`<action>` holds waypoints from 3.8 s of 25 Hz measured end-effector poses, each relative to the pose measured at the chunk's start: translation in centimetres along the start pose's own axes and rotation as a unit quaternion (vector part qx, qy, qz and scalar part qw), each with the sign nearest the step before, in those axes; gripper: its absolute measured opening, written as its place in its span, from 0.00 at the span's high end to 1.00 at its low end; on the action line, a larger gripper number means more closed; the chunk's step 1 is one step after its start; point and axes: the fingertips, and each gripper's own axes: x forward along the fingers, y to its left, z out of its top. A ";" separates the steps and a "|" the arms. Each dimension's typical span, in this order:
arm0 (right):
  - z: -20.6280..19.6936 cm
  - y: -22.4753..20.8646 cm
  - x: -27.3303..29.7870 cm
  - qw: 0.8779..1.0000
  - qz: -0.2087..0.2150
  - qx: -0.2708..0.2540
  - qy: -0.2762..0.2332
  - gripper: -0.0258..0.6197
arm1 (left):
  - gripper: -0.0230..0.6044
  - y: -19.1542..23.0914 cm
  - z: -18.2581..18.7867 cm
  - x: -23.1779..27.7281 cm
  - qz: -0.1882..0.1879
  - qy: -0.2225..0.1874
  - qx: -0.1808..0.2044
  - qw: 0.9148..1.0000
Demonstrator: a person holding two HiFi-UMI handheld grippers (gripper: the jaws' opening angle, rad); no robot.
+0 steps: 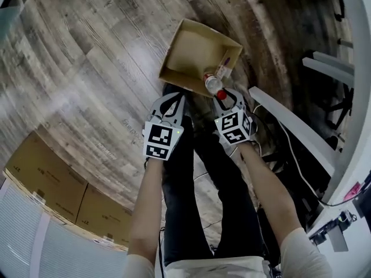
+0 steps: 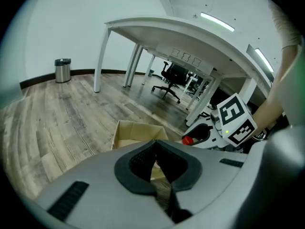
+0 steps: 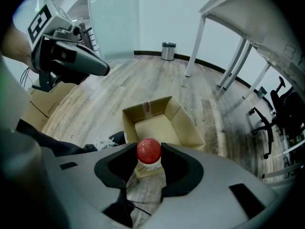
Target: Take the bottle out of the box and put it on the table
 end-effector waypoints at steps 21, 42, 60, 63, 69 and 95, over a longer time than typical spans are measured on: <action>12.4 -4.0 -27.5 0.999 0.005 0.008 -0.048 0.68 | 0.94 -11.9 21.3 -11.1 -0.058 -0.018 0.066 0.996; 17.7 -5.4 -51.2 0.988 -0.023 0.028 -0.152 0.68 | 0.94 -24.7 36.3 -20.5 -0.141 -0.049 0.167 0.975; 24.7 -15.6 -67.7 0.949 -0.078 0.071 -0.296 0.68 | 0.94 -32.6 54.0 -17.7 -0.225 -0.121 0.304 0.918; 24.6 -18.1 -69.2 0.942 -0.096 0.086 -0.309 0.68 | 0.94 -33.6 55.5 -16.8 -0.236 -0.123 0.305 0.915; 24.1 -23.1 -69.7 0.929 -0.132 0.140 -0.316 0.68 | 0.94 -34.8 58.0 -15.2 -0.251 -0.120 0.314 0.908; 20.7 -29.7 -64.1 0.917 -0.148 0.238 -0.285 0.66 | 0.94 -26.5 53.9 -16.3 -0.158 -0.118 0.191 0.962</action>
